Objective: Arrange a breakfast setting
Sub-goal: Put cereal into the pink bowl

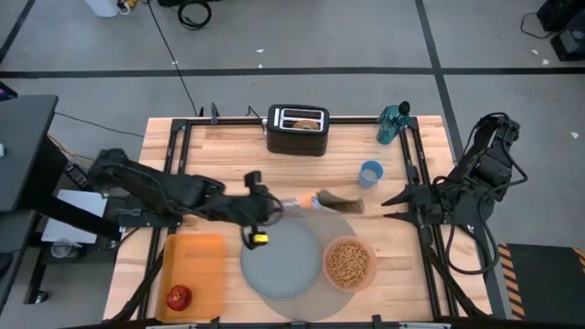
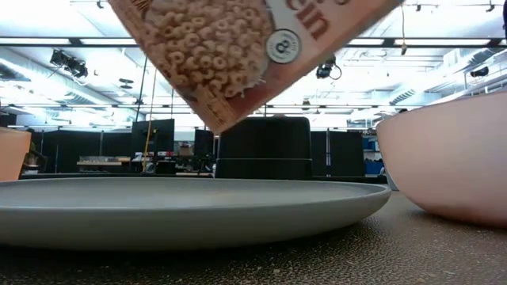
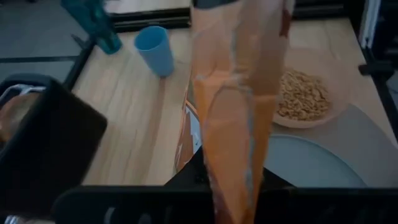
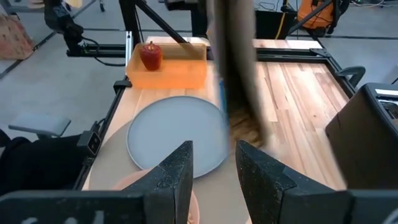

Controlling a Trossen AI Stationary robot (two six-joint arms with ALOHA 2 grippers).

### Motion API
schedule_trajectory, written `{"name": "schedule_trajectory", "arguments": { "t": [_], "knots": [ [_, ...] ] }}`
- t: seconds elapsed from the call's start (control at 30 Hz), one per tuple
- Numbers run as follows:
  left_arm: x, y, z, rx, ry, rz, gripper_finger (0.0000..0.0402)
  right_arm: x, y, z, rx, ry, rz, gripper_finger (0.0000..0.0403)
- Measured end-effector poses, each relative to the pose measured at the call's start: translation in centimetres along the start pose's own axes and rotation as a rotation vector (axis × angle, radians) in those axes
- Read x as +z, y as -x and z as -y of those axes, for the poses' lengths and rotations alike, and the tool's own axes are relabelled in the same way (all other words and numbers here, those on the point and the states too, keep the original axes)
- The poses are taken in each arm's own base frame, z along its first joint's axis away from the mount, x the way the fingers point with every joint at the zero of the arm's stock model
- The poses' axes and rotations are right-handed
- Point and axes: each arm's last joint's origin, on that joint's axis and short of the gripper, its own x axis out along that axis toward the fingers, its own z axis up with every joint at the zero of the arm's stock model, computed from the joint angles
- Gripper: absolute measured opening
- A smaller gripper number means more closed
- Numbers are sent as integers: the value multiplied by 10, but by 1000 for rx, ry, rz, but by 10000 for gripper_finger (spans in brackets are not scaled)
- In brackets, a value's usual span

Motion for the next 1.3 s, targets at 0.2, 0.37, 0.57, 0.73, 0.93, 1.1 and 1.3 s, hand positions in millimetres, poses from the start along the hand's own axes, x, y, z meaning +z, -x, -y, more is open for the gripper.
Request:
{"name": "schedule_trajectory", "arguments": {
  "t": [0.2, 0.37, 0.57, 0.73, 0.93, 1.1, 1.3],
  "knots": [
    [-28, 19, -14, 80, 58, 56, 10, 0, -1, -1, -6, 0, 3, 128],
    [-48, 30, -23, 146, 105, 97, 11, 0, -3, -3, -8, 0, 0, 128],
    [-76, 38, -32, 205, 152, 113, 11, -1, -8, -8, -15, 10, -13, 128],
    [-98, 42, -41, 262, 196, 143, 11, -1, -10, -9, -17, 15, -19, 128],
    [-126, 46, -52, 354, 232, 175, 11, -1, -10, -9, -17, 14, -19, 128],
    [-145, 49, -60, 437, 272, 209, 11, -1, -10, -9, -17, 14, -19, 128],
    [-165, 52, -69, 533, 288, 247, 11, -1, -10, -9, -17, 14, -19, 128]
  ]
}}
